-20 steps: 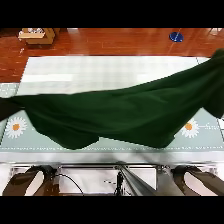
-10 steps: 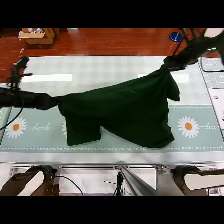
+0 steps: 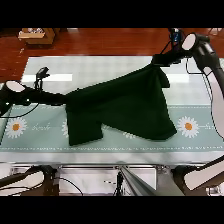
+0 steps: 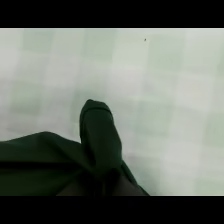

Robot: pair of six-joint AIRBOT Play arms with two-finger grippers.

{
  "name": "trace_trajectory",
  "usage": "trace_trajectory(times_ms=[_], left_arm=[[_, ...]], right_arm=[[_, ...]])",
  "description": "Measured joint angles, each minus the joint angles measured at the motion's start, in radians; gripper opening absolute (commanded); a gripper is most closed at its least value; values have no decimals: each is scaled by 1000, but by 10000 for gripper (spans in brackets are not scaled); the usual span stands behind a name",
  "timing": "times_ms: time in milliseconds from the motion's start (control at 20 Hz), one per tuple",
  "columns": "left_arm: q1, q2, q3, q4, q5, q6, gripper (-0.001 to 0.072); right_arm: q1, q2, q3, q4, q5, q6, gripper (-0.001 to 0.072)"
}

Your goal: Fold the shirts.

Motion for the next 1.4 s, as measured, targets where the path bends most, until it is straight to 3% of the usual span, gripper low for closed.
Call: trace_trajectory(times_ms=[50, 100, 200, 250, 350, 450, 700, 900, 1100, 1400], left_arm=[[-2, -19, 0, -3, 7, 1, 33], [-3, -34, 2, -6, 15, 3, 35], [-5, -52, 15, -11, 34, 4, 80], [-5, -58, 29, -11, 37, 5, 166], [-2, -63, 76, -10, 31, 6, 379], [13, -67, 139, 27, -18, 6, 629], [111, -70, 202, 155, -209, -100, 633], [196, -84, 136, 119, -279, -90, 633], [212, -151, 100, -10, -302, -29, 633], [179, -246, 90, -145, -293, -3, 605]], right_arm=[[0, -15, 0, 5, 2, 8, 34], [0, -26, 0, 10, 6, 14, 93], [0, -35, 0, 32, 5, 20, 308], [-3, -32, 1, 46, 5, 21, 355], [-16, -1, 12, 57, 6, 20, 374], [-43, 48, 29, 38, 53, 7, 505], [-184, 146, 24, -107, 323, -30, 508], [-330, 167, -95, 12, 463, -75, 508], [-415, 191, -227, 162, 490, -126, 507], [-445, 210, -304, 237, 500, -167, 507]])
